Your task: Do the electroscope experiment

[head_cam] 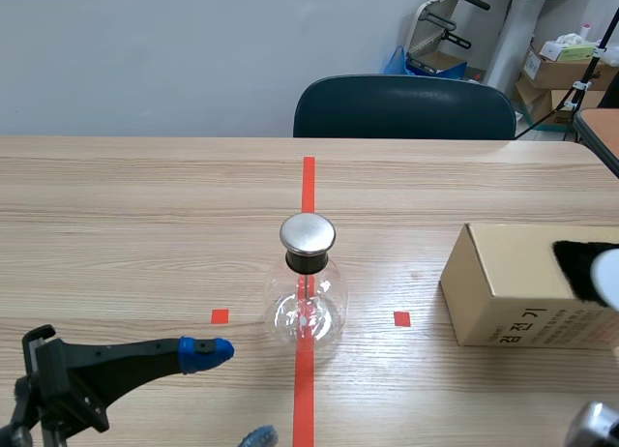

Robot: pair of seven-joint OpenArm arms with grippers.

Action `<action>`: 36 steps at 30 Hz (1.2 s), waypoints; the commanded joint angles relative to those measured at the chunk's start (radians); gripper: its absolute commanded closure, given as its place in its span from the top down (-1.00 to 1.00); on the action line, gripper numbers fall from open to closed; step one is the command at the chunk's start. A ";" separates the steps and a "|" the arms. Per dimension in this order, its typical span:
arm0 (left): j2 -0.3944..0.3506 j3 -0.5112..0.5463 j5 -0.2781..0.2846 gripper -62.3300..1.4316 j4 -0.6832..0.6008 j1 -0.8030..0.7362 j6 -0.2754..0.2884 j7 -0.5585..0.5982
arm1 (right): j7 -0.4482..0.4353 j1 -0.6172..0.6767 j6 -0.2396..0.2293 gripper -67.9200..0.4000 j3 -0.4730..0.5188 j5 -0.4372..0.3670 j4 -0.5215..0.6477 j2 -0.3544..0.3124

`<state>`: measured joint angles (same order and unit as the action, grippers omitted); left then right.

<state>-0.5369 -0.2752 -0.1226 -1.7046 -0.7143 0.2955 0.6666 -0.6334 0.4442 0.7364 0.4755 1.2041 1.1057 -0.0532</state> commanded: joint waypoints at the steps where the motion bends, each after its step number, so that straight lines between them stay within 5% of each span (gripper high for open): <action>1: 0.007 0.001 0.007 0.13 -0.021 0.003 0.002 0.017 | 0.010 0.005 0.047 -0.96 0.018 0.012 0.014 -0.021; 7: 0.007 0.001 0.007 0.13 -0.021 0.003 0.002 0.017 | -0.285 0.002 0.047 -0.96 0.019 0.019 0.030 -0.021; 12: 0.007 0.001 0.007 0.13 -0.021 0.003 0.002 0.016 | 0.028 0.006 0.047 -0.96 0.019 0.026 0.030 -0.005; 14: 0.007 0.001 0.007 0.13 -0.021 0.003 0.002 0.014 | 0.001 0.010 0.047 -0.96 0.019 0.039 0.030 -0.005; 17: 0.007 0.001 0.007 0.13 -0.021 0.003 0.002 0.014 | -0.206 0.008 0.047 -0.96 0.019 0.038 0.030 -0.005; 19: 0.007 0.001 0.007 0.13 -0.021 0.003 0.002 0.014 | -0.261 0.008 0.047 -0.96 0.019 0.037 0.030 -0.002; 24: 0.007 0.002 0.007 0.13 -0.021 0.003 0.002 0.014 | 0.021 0.021 0.045 -0.96 0.019 0.024 0.029 0.014; 26: 0.007 0.002 0.007 0.13 -0.021 0.003 0.002 0.014 | 0.011 0.021 0.040 -0.96 0.019 0.036 0.029 0.014; 31: 0.007 0.002 0.007 0.13 -0.021 0.003 0.002 0.014 | -0.216 0.019 0.021 -0.96 0.013 0.038 0.029 0.019; 36: 0.007 0.002 0.007 0.13 -0.021 0.003 0.002 0.017 | 0.000 0.027 -0.023 -0.96 0.022 0.031 0.014 0.028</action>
<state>-0.5369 -0.2752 -0.1226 -1.7046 -0.7143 0.2955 0.6640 -0.6193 0.4614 0.7166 0.4835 1.2366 1.1179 -0.0086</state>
